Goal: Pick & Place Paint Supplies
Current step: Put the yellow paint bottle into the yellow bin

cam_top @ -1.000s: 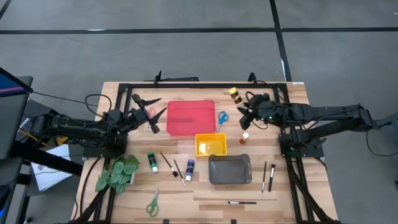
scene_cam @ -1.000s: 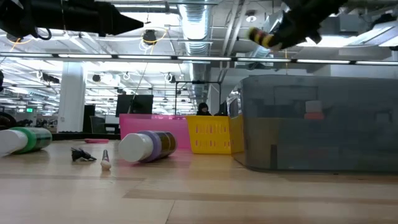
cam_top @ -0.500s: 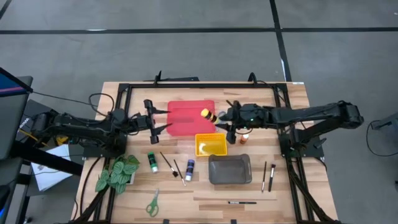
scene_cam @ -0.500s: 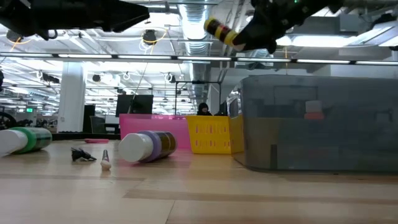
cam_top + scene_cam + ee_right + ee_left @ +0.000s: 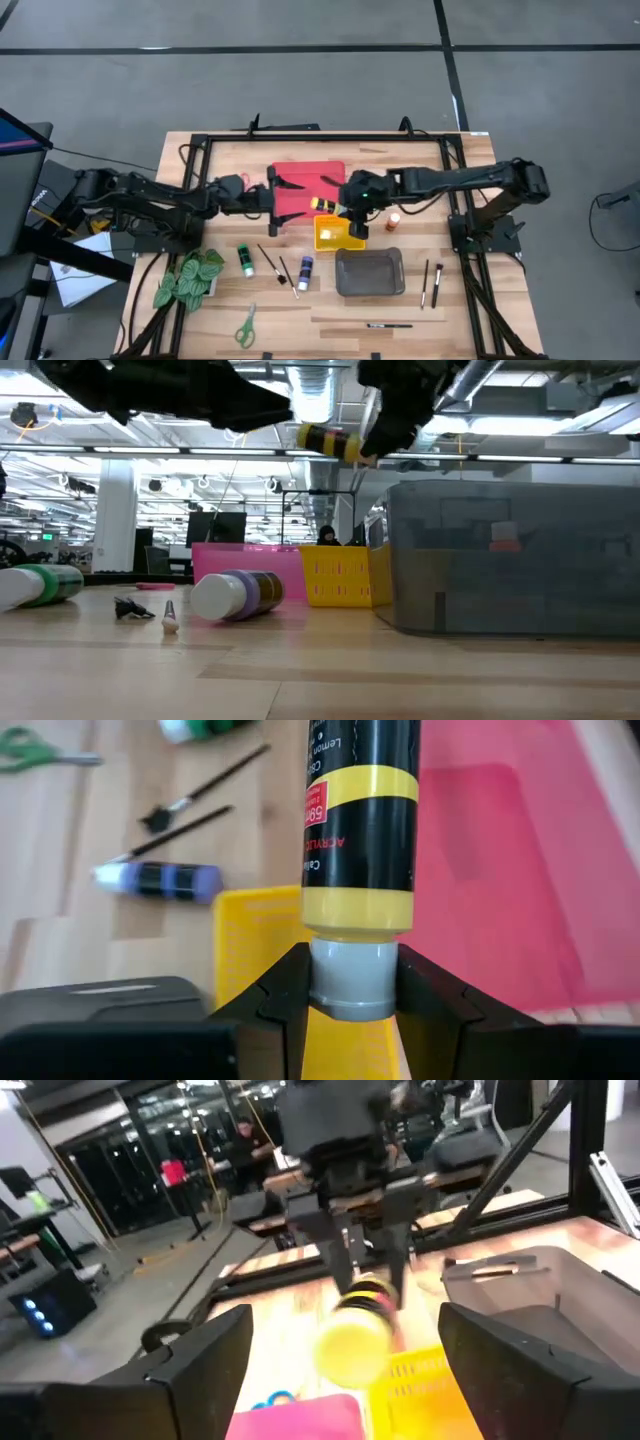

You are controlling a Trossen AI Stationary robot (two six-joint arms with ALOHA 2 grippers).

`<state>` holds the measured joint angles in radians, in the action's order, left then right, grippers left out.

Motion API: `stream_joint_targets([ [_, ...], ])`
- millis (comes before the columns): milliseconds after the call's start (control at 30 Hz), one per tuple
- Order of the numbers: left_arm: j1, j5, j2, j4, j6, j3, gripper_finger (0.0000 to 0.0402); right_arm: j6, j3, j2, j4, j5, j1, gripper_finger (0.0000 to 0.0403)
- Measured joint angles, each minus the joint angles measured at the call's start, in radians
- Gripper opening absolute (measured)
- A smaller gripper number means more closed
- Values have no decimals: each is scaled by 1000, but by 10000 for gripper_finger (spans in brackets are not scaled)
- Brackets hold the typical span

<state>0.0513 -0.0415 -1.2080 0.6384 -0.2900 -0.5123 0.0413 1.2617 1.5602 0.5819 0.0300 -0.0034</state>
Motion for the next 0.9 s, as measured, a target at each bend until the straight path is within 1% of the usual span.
stream_joint_targets([
  [167, 0, 81, -10, -83, 40, -35, 324, -60, 140, 82, 138, -6, 20, 109],
  [233, 0, 104, -10, -90, 54, -45, 324, -79, 183, 105, 186, -5, 21, 109],
  [300, 0, 118, -8, -93, 73, -45, 324, -98, 223, 132, 198, -4, 21, 109],
  [367, 0, 121, -8, -110, 87, -45, 324, -103, 255, 153, 239, 9, 16, 109],
  [467, 0, 120, -9, -127, 90, -45, 324, -105, 287, 165, 248, 24, 7, 109],
  [600, 1, 116, -9, -132, 90, -45, 324, -105, 300, 161, 237, 27, -7, 109],
  [767, 4, 69, -9, -127, 87, -45, 324, -104, 321, 153, 223, 30, -13, 109],
  [900, 12, 66, -9, -126, 84, -45, 323, -109, 325, 153, 228, 30, -13, 109],
])
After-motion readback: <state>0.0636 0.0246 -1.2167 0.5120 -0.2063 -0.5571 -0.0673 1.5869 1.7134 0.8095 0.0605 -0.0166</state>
